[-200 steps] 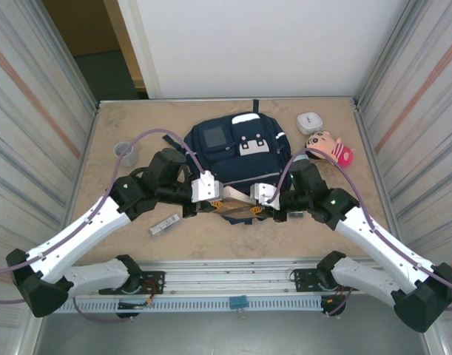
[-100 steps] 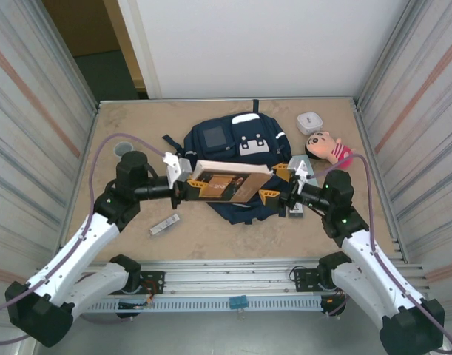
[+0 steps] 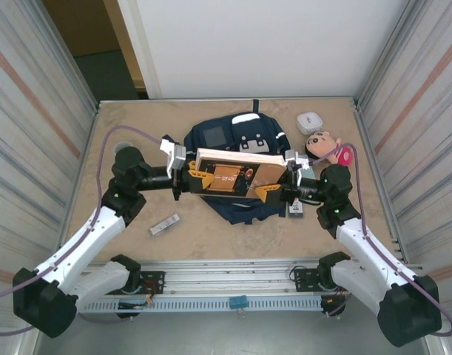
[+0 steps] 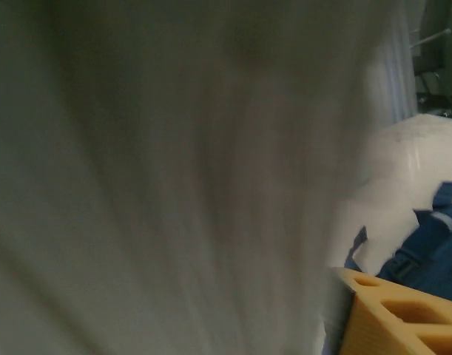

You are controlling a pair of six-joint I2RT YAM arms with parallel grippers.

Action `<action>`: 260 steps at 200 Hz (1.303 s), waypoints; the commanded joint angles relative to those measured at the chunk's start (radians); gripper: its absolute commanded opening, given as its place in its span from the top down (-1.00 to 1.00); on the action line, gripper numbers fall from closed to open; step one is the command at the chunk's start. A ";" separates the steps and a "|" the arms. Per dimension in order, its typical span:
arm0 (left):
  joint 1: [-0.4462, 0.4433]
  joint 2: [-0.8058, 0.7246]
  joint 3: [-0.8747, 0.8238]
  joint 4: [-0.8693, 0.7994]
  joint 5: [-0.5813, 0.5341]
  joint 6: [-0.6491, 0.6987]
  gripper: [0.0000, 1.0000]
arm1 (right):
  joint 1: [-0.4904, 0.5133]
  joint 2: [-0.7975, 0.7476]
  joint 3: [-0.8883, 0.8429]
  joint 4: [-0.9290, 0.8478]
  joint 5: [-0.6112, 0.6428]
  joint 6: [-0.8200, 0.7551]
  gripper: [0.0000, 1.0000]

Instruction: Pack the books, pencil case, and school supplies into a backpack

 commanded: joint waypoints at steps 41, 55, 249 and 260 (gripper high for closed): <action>-0.019 -0.019 0.013 -0.019 -0.152 0.042 0.22 | -0.029 -0.084 0.038 0.025 0.047 0.007 1.00; -0.022 -0.038 0.026 -0.145 -0.240 0.112 -0.18 | -0.062 -0.137 0.006 0.024 0.132 0.027 1.00; -0.427 0.714 0.460 -0.597 -0.936 0.671 -0.73 | -0.034 -0.428 0.028 -0.752 1.088 0.235 1.00; -0.427 0.750 0.479 -0.578 -0.974 0.656 -0.75 | -0.034 -0.421 0.030 -0.752 1.075 0.234 1.00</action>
